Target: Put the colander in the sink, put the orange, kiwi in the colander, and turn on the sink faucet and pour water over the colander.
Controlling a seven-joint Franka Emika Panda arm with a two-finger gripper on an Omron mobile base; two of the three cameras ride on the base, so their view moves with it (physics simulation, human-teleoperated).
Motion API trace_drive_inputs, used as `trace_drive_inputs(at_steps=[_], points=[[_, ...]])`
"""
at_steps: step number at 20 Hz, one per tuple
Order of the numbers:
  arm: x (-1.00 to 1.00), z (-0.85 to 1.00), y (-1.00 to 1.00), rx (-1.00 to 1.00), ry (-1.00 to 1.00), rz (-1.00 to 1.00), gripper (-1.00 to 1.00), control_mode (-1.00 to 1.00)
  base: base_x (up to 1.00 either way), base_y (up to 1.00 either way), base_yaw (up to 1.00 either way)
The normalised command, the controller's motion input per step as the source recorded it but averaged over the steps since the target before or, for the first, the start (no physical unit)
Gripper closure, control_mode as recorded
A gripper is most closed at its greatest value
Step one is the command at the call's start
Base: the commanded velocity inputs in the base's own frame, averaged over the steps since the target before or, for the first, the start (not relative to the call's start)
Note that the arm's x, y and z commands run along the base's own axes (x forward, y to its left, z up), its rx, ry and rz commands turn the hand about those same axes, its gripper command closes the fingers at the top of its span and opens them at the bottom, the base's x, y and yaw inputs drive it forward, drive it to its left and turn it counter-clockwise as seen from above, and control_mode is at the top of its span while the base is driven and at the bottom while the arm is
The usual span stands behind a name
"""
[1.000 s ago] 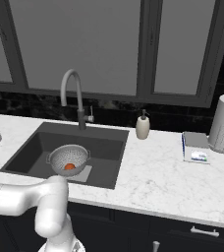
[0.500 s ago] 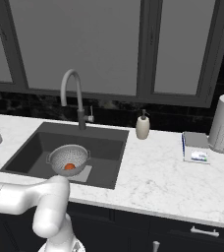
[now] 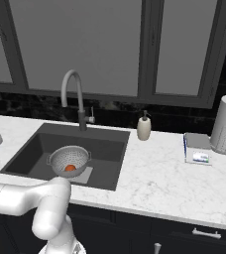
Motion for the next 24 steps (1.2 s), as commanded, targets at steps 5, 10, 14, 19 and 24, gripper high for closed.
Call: trace_drive_inputs(at_steps=[5,10,14,19,24], points=[[0.00,0.00,0.00,0.00,0.00,0.00,1.00,-1.00,0.00,0.00,0.00],[0.00,0.00,0.00,0.00,0.00,0.00,1.00,-1.00,0.00,0.00,0.00],[0.00,0.00,0.00,0.00,0.00,0.00,1.00,-1.00,0.00,0.00,0.00],[0.00,0.00,-0.01,0.00,0.00,0.00,1.00,-1.00,0.00,0.00,0.00],[-0.17,0.14,-0.49,0.00,0.00,-0.02,1.00,-1.00,0.00,0.00,0.00]])
